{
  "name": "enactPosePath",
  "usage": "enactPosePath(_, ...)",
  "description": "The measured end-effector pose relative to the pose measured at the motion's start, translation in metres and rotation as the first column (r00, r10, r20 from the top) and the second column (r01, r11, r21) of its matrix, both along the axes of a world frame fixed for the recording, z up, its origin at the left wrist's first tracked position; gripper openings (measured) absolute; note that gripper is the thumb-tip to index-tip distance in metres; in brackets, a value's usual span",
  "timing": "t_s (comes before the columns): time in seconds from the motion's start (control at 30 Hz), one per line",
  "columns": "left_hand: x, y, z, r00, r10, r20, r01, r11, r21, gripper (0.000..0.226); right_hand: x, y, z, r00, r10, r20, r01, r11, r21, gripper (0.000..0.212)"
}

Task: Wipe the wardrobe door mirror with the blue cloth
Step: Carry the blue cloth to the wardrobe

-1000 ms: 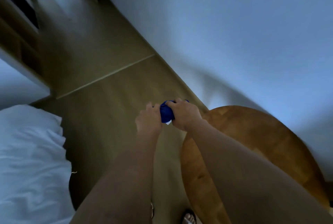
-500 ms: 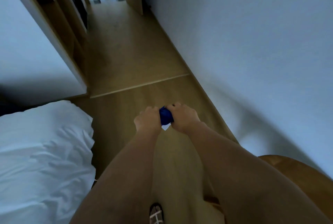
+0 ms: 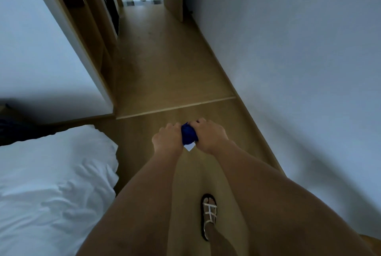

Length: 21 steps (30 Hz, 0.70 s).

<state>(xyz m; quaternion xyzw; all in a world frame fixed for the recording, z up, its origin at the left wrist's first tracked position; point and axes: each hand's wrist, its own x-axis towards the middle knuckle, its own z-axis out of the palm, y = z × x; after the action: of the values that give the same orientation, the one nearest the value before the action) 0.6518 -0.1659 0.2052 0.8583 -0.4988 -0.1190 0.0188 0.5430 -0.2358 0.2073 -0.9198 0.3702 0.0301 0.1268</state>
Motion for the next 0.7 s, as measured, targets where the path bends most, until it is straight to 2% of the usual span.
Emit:
enactPosePath(0.47,0.097,-0.229,0.015,0.986,0.167,-0.028,-0.167,0.986,-0.026,0.04,0.108,-0.24,0.022,0.992,0.126,-0.025,-0.126,0.992,-0.012,0.051)
enactPosePath(0.7,0.151,-0.337,0.026,0.985,0.173,-0.013,-0.173,0.985,-0.01,0.038,0.159,-0.347,0.029,0.991,0.137,-0.007,-0.137,0.991,-0.001,0.05)
